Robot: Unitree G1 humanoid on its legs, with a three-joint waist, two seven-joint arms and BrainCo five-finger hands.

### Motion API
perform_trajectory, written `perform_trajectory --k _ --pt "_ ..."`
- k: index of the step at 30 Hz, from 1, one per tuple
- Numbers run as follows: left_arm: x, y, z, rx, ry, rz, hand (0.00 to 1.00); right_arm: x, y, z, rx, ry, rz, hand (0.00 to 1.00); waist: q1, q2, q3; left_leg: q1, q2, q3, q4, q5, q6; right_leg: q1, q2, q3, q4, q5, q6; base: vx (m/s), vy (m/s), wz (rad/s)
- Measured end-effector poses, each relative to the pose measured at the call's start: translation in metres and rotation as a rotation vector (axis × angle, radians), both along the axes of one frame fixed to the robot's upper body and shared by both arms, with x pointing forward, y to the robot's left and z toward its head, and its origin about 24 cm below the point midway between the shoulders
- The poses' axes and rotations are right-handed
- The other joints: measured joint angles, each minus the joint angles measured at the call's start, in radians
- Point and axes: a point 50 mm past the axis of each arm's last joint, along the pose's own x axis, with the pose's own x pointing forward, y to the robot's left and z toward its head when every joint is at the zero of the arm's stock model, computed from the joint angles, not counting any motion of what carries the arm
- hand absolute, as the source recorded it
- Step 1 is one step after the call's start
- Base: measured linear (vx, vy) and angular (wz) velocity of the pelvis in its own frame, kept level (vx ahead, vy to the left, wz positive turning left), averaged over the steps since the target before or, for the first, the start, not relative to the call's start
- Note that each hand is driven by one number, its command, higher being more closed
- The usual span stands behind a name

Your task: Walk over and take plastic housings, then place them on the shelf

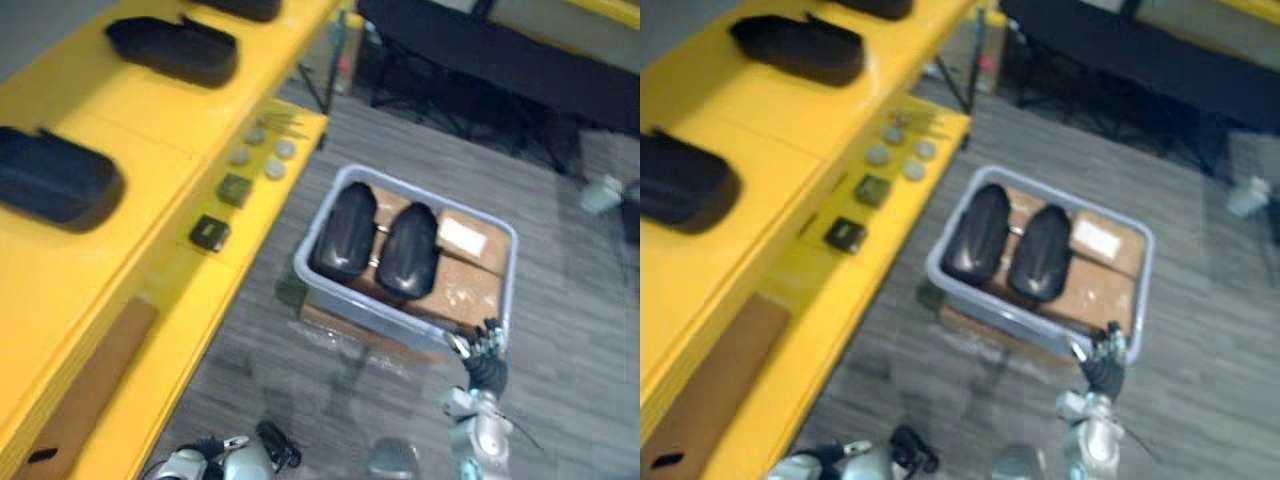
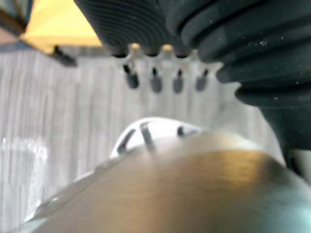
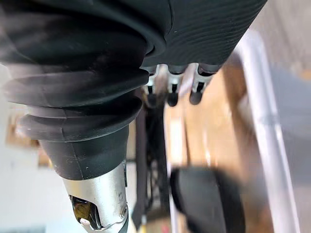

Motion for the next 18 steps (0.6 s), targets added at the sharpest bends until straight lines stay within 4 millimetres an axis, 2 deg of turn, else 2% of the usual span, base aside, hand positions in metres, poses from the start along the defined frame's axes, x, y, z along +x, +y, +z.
perform_trajectory --k 1,2,3,4,5,6,7,8,9,10,11,12,13,15,16,18 --pt "-0.002 0.004 0.000 0.006 0.003 0.012 0.00 0.001 0.000 -0.001 -0.004 0.008 0.015 0.00 -0.004 0.012 -0.002 -0.004 0.060 0.012 0.067 0.000 0.000 0.028 0.035 -0.031 -0.059 -0.007 0.025 -0.06 -0.446 -1.41" --pt "-0.009 0.003 -0.001 -0.006 0.000 0.059 0.00 0.001 0.001 -0.006 -0.004 0.037 0.038 0.00 0.015 0.042 -0.015 -0.026 0.193 0.037 0.218 0.015 0.036 0.051 0.096 -0.054 -0.122 -0.004 0.029 -0.05 -0.270 -1.05" --pt "-0.011 0.005 -0.001 0.006 -0.013 0.085 0.00 0.000 0.000 -0.008 -0.008 0.044 0.042 0.00 0.019 0.042 -0.020 -0.053 0.213 0.024 0.260 -0.001 0.012 0.061 0.110 -0.061 -0.146 -0.008 0.035 -0.12 -0.226 -0.78" --pt "-0.009 -0.001 -0.002 -0.015 -0.028 0.096 0.00 0.002 -0.009 -0.006 -0.040 0.045 0.057 0.00 0.008 0.063 -0.027 -0.095 0.150 -0.010 0.159 0.005 -0.008 0.065 0.099 -0.083 -0.157 -0.025 0.077 -0.13 -0.095 -0.39" --pt "-0.011 -0.006 -0.004 -0.033 -0.029 0.100 0.00 0.002 -0.013 -0.006 -0.062 0.053 0.073 0.00 0.010 0.084 -0.030 -0.093 0.132 -0.030 0.109 0.001 0.018 0.061 0.103 -0.082 -0.155 -0.035 0.131 -0.11 -0.068 -0.41" --pt "-0.017 -0.009 -0.005 -0.054 -0.053 0.140 0.00 0.003 -0.009 -0.012 -0.059 0.081 0.109 0.00 0.021 0.062 -0.033 -0.084 0.108 -0.066 0.101 0.040 -0.004 0.045 0.083 -0.089 -0.154 -0.081 0.194 -0.08 -0.121 -0.83" --pt "-0.020 -0.010 -0.005 -0.079 -0.089 0.206 0.00 0.005 -0.002 -0.013 -0.068 0.087 0.150 0.00 0.048 0.052 -0.030 -0.107 0.094 -0.184 0.121 0.069 -0.001 0.020 0.078 -0.093 -0.150 -0.112 0.199 -0.07 -0.184 -0.99" --pt "-0.026 -0.012 -0.007 -0.095 -0.088 0.245 0.00 0.008 0.002 -0.013 -0.072 0.086 0.176 0.00 0.062 0.057 -0.027 -0.121 0.078 -0.283 0.124 0.076 -0.012 0.020 0.087 -0.084 -0.155 -0.119 0.189 -0.10 -0.222 -1.41" --pt "-0.044 -0.018 -0.011 -0.127 -0.073 0.317 0.00 0.014 0.010 -0.012 -0.072 0.078 0.229 0.00 0.075 0.062 -0.025 -0.134 0.031 -0.469 0.112 0.092 -0.040 0.006 0.090 -0.036 -0.162 -0.140 0.186 -0.10 -0.158 -1.38" --pt "-0.063 -0.029 -0.016 -0.157 -0.061 0.364 0.00 0.018 0.011 -0.009 -0.090 0.065 0.259 0.00 0.066 0.076 -0.023 -0.127 -0.006 -0.596 0.071 0.092 -0.081 -0.018 0.096 0.003 -0.145 -0.139 0.183 -0.08 -0.101 -1.16" --pt "-0.070 -0.029 -0.017 -0.155 -0.058 0.377 0.00 0.017 0.009 -0.009 -0.096 0.067 0.259 0.00 0.060 0.086 -0.029 -0.120 -0.019 -0.635 0.038 0.090 -0.103 -0.034 0.097 0.012 -0.133 -0.139 0.183 -0.04 -0.034 -0.75" --pt "-0.082 -0.035 -0.019 -0.158 -0.034 0.376 0.00 0.015 0.000 -0.009 -0.109 0.085 0.246 0.00 0.056 0.099 -0.036 -0.092 -0.041 -0.668 -0.046 0.090 -0.156 -0.092 0.093 0.039 -0.096 -0.140 0.184 -0.01 0.011 -0.39" --pt "-0.085 -0.036 -0.020 -0.147 -0.031 0.376 0.00 0.016 -0.006 -0.007 -0.122 0.085 0.234 0.00 0.062 0.103 -0.034 -0.090 -0.051 -0.668 -0.081 0.093 -0.180 -0.122 0.086 0.047 -0.077 -0.143 0.185 -0.03 0.020 -0.26" --pt "-0.085 -0.034 -0.019 -0.107 -0.028 0.342 0.00 0.021 -0.013 -0.003 -0.137 0.075 0.202 0.00 0.063 0.097 -0.006 -0.095 -0.072 -0.674 -0.102 0.096 -0.206 -0.147 0.067 0.049 -0.045 -0.148 0.190 -0.09 0.055 0.14" --pt "-0.084 -0.030 -0.018 -0.065 -0.037 0.290 0.00 0.028 -0.014 0.001 -0.134 0.062 0.184 0.00 0.064 0.077 0.028 -0.101 -0.085 -0.690 -0.090 0.092 -0.209 -0.147 0.053 0.048 -0.026 -0.154 0.198 -0.17 0.080 0.25" --pt "-0.082 -0.026 -0.017 -0.041 -0.050 0.277 0.00 0.039 -0.013 0.006 -0.122 0.041 0.177 0.00 0.070 0.061 0.055 -0.113 -0.099 -0.697 -0.080 0.082 -0.209 -0.161 0.036 0.048 -0.012 -0.162 0.204 -0.19 0.071 0.18"
